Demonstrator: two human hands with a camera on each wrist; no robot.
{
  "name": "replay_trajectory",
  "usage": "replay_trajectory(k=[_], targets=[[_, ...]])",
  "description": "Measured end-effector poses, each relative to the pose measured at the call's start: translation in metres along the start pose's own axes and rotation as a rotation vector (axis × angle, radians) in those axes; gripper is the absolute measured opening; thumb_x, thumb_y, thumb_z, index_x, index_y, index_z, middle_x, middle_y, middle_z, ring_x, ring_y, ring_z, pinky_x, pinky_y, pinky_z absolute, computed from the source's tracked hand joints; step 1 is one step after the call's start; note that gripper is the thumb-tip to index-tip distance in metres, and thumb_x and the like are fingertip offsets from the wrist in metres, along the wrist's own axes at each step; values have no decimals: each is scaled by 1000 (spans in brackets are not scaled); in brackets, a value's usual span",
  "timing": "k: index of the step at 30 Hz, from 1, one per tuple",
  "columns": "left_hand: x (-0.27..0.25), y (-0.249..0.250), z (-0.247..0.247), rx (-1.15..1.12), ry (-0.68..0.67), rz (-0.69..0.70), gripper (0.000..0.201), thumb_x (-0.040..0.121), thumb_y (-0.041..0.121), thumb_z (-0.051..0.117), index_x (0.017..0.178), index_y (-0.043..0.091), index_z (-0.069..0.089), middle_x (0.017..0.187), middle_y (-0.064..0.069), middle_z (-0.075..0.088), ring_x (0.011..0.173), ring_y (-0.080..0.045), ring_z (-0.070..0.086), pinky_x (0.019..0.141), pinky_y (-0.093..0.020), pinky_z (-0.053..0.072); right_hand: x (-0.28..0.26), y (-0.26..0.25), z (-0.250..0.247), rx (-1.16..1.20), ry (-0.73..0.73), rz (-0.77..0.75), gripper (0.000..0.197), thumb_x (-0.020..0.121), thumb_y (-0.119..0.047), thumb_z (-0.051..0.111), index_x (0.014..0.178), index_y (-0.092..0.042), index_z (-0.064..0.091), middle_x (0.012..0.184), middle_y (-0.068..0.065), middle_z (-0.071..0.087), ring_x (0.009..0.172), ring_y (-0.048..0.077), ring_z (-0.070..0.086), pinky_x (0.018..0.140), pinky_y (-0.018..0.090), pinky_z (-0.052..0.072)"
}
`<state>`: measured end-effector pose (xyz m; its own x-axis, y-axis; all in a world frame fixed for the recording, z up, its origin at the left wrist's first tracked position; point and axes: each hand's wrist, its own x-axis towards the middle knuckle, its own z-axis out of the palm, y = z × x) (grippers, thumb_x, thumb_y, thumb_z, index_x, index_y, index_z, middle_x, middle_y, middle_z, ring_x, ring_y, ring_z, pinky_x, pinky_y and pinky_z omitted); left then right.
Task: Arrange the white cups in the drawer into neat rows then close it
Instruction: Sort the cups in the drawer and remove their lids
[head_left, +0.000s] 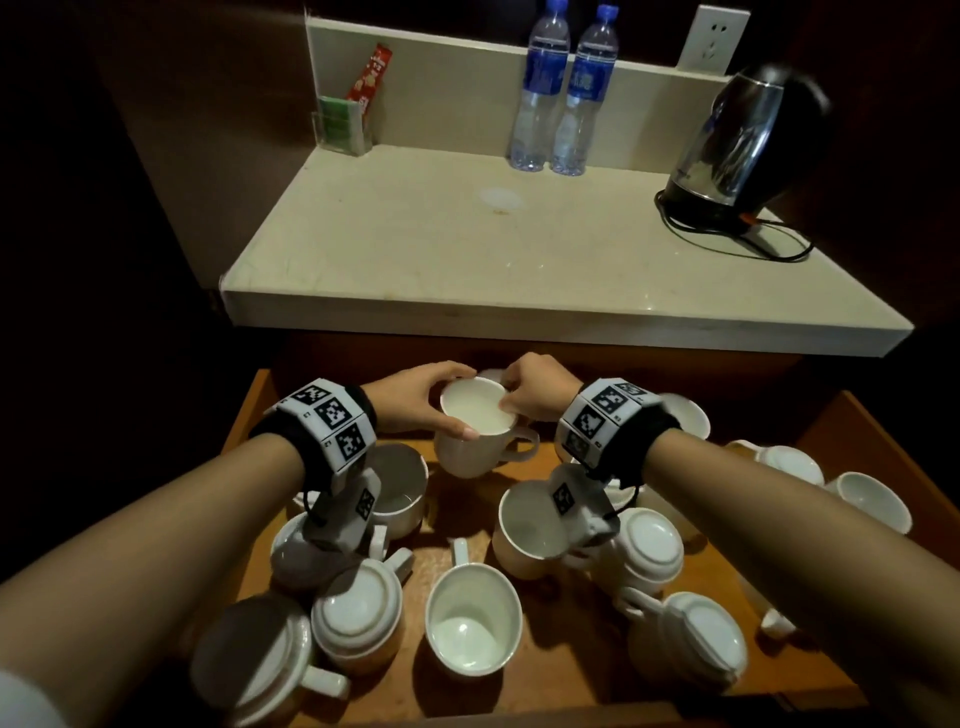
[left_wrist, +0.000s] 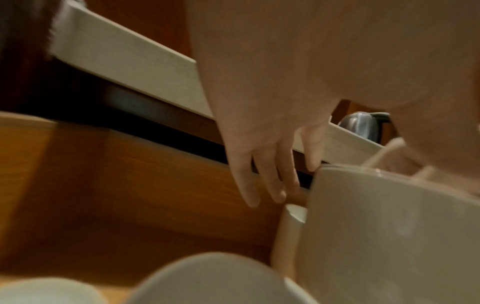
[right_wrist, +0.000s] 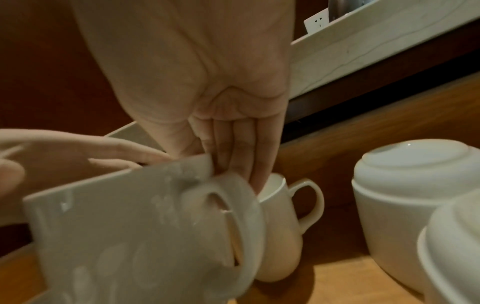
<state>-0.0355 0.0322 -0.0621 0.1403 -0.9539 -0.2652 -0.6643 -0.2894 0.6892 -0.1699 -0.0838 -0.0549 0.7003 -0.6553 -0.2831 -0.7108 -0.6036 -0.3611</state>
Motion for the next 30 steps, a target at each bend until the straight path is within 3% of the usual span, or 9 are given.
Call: replay_trajectory(k=[2,6,11,15,21,25,30], targets=[[-5,-5,-6,-2,-23,-48,80,76,33,74,143,19,31,140,-4,45,129,-18,42,101,-26,35,2,1,6,-43,-21,5,21,84,-7,56,98,-3,70,87,11,66,79,23,60,52,24,42],[-14,-21,-15,-6,57,-106,66,81,38,67,139,21,39,133,-5,52,125,-19,48,105,-33,39,7,6,19,-83,-66,10,22,84,-6,57,100,-1,71,101,17,70,94,29,65,65,32,46],[-23,-34,-18,-55,25,-149,48,85,23,66,129,18,48,119,-5,61,116,-18,55,99,-29,43,12,7,32,-139,-90,14,22,81,-7,60,100,-1,71,98,17,71,92,29,66,66,27,43],[-27,-40,-20,-38,47,-168,45,87,21,64,129,19,49,118,-4,61,114,-17,55,98,-29,43,14,5,39,-144,-110,33,20,82,-9,65,99,-3,71,93,15,69,85,24,63,65,24,39],[-28,-48,-21,-30,32,-178,37,88,19,62,124,20,54,123,-5,59,119,-19,53,104,-37,42,13,5,44,-174,-118,15,24,84,-14,66,105,-4,71,104,15,70,100,26,64,70,24,37],[-28,-45,-22,-13,56,-173,34,89,21,61,123,21,56,127,-4,57,121,-18,51,105,-37,41,12,5,40,-125,-147,38,29,85,-26,67,102,-3,72,98,14,72,85,22,64,69,28,45],[-21,-31,-22,-10,48,-129,32,89,25,60,121,21,57,126,-3,58,122,-17,50,107,-37,39,6,14,26,34,-61,93,29,85,-29,67,82,-1,71,71,8,66,66,19,62,62,29,52]])
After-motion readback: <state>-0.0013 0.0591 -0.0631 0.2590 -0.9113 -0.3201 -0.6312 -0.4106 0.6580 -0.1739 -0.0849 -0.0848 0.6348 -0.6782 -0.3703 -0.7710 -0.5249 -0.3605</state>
